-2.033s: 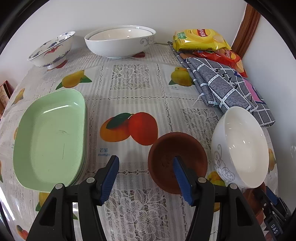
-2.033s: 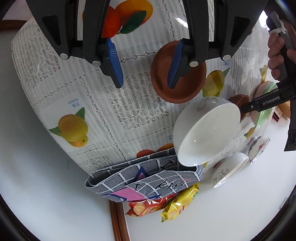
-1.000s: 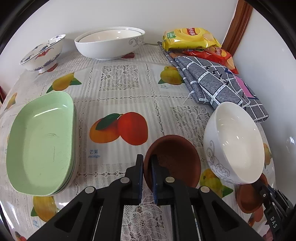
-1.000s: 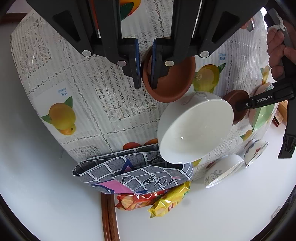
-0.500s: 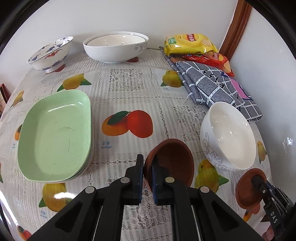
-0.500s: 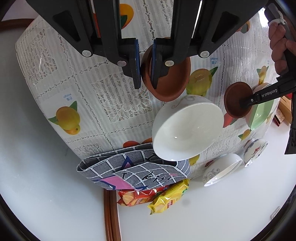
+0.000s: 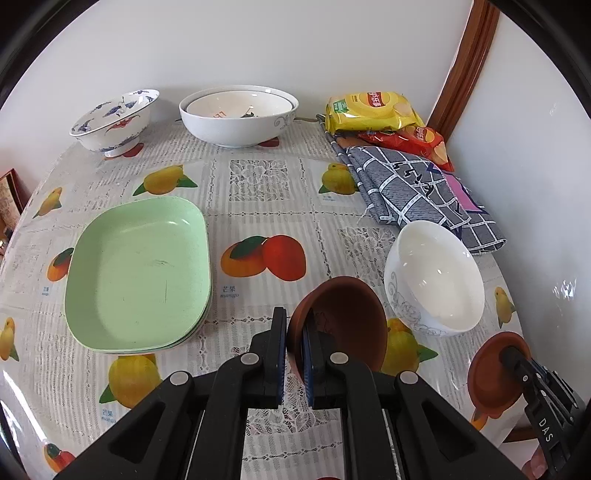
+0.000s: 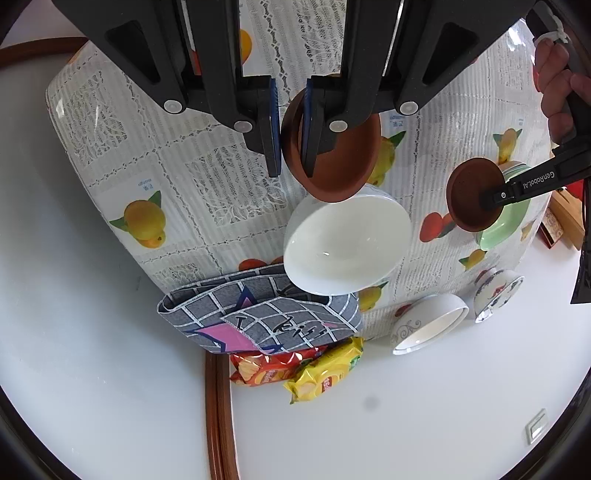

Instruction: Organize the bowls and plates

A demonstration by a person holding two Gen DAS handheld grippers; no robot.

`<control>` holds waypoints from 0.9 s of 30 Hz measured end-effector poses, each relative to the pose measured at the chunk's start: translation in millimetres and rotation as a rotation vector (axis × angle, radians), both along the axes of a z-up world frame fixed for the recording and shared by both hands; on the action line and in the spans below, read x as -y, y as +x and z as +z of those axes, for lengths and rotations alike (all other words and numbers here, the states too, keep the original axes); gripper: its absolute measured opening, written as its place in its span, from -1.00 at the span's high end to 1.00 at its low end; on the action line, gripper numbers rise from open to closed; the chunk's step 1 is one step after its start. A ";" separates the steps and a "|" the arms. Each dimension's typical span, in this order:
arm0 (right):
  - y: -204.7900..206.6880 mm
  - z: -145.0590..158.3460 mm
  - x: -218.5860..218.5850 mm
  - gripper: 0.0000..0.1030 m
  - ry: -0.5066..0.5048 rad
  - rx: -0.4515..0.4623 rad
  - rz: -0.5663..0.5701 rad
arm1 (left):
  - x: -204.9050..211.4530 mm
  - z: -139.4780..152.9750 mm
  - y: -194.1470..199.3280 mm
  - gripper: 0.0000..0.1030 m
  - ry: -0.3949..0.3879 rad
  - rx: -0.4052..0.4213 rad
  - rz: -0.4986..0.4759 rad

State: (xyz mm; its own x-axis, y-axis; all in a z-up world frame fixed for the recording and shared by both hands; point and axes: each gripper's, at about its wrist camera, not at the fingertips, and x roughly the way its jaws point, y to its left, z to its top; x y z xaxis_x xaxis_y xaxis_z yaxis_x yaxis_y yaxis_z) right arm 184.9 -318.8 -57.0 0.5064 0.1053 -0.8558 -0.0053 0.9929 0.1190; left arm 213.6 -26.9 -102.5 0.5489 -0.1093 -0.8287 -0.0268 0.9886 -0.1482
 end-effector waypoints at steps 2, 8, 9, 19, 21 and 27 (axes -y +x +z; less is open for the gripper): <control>-0.9 4.9 -1.7 0.80 0.004 0.007 0.001 | -1.4 3.4 -1.9 0.84 -0.002 0.004 0.002; -5.3 18.1 -5.2 0.80 0.007 0.033 0.001 | -5.5 13.1 -7.7 0.84 -0.005 0.019 0.008; -6.0 20.1 -5.5 0.80 0.007 0.036 0.000 | -6.1 14.9 -8.7 0.84 -0.003 0.022 0.008; -11.8 37.4 -7.4 0.80 0.013 0.066 -0.017 | -12.0 31.5 -18.3 0.84 -0.010 0.056 0.011; -12.8 40.8 -7.8 0.80 0.017 0.073 -0.017 | -13.2 35.0 -19.9 0.84 -0.012 0.064 0.013; -13.5 52.1 -9.8 0.80 0.018 0.098 -0.018 | -18.4 45.8 -23.3 0.84 -0.017 0.088 0.025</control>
